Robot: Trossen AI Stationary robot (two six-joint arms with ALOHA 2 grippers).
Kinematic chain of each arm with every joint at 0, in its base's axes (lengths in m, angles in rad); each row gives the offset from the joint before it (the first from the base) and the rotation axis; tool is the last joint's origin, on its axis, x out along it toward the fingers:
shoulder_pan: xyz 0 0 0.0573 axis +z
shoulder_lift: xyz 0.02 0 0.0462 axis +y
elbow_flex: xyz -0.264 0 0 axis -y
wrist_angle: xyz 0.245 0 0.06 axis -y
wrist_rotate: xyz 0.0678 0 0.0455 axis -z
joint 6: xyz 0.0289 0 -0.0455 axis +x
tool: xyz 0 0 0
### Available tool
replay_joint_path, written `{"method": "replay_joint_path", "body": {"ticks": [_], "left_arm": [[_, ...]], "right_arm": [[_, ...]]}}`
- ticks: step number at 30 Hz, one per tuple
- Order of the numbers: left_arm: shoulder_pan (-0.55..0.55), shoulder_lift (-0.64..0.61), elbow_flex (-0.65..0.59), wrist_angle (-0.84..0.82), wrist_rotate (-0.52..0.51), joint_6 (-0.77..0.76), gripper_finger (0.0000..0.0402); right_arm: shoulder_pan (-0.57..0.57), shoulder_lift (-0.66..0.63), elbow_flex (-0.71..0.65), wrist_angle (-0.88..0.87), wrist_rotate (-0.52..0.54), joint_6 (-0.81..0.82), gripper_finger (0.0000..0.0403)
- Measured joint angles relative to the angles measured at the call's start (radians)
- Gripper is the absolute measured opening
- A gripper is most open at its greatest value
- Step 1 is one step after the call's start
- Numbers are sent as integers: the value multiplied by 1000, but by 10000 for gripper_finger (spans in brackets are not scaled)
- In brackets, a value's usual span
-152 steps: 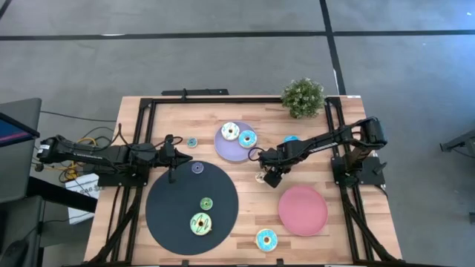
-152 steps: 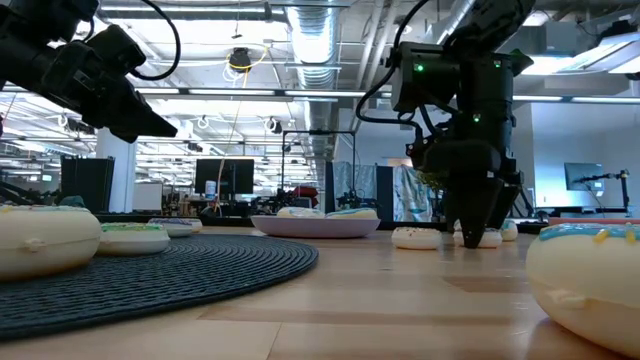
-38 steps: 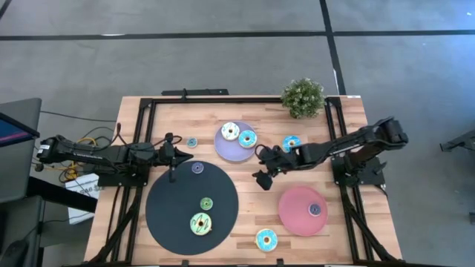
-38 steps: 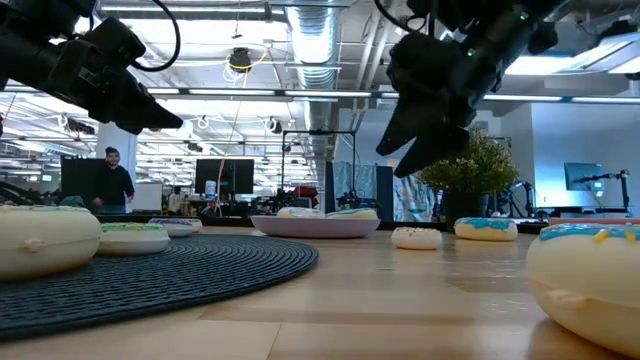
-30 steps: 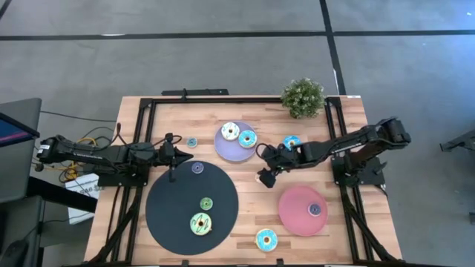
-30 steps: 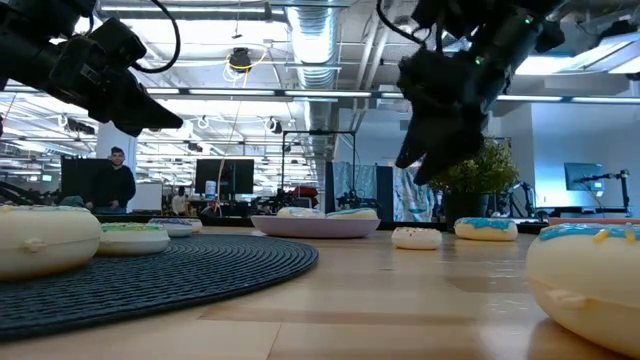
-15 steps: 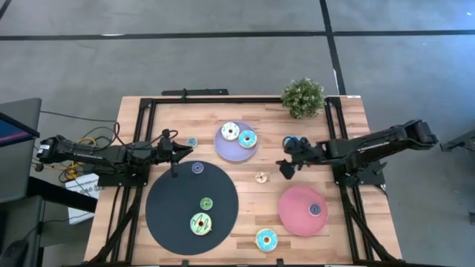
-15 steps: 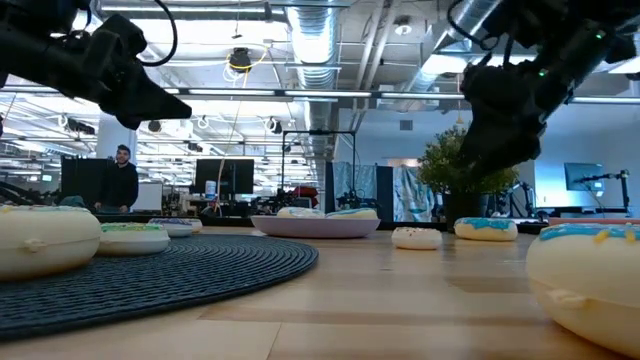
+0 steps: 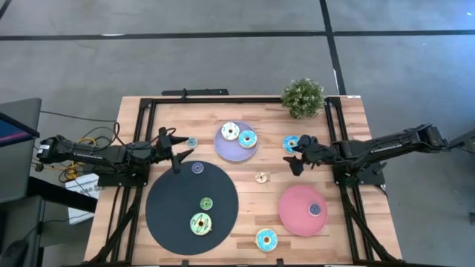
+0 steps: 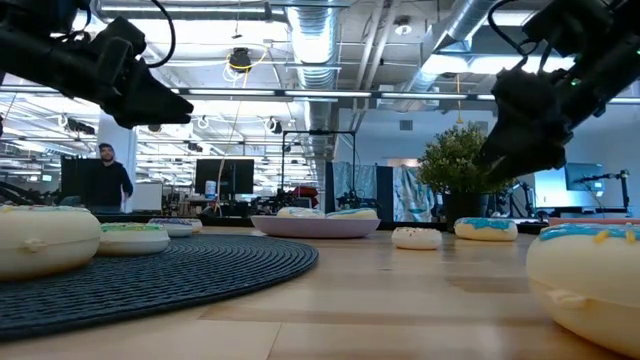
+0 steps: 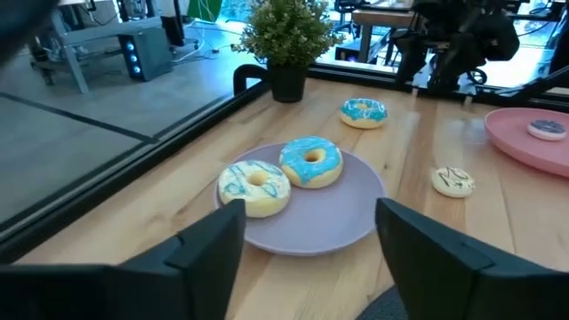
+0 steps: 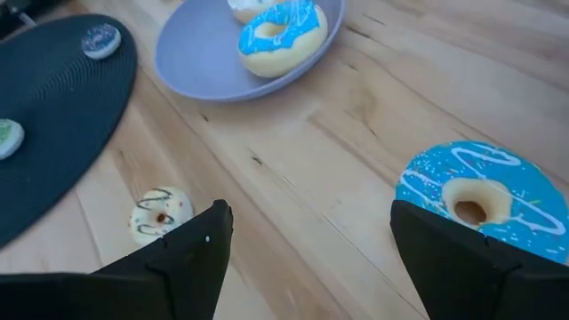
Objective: Pick & Place donuts
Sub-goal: Put the small light blue donut on the pink plate
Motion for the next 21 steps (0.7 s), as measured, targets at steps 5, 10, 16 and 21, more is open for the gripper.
{"method": "replay_joint_path", "body": {"ticks": [5, 10, 16, 21], "left_arm": [[0, 0, 0, 3, -41, -1, 276], [-1, 0, 0, 23, -151, -34, 279], [5, 0, 0, 5, -317, -102, 279], [72, 20, 20, -66, -366, -267, 279]], "right_arm": [[0, -18, -11, 1, 2, 0, 296], [0, -17, -11, 2, 3, -1, 296], [0, -17, -11, 2, 3, -5, 296], [0, -17, -11, 2, 3, -7, 296]]}}
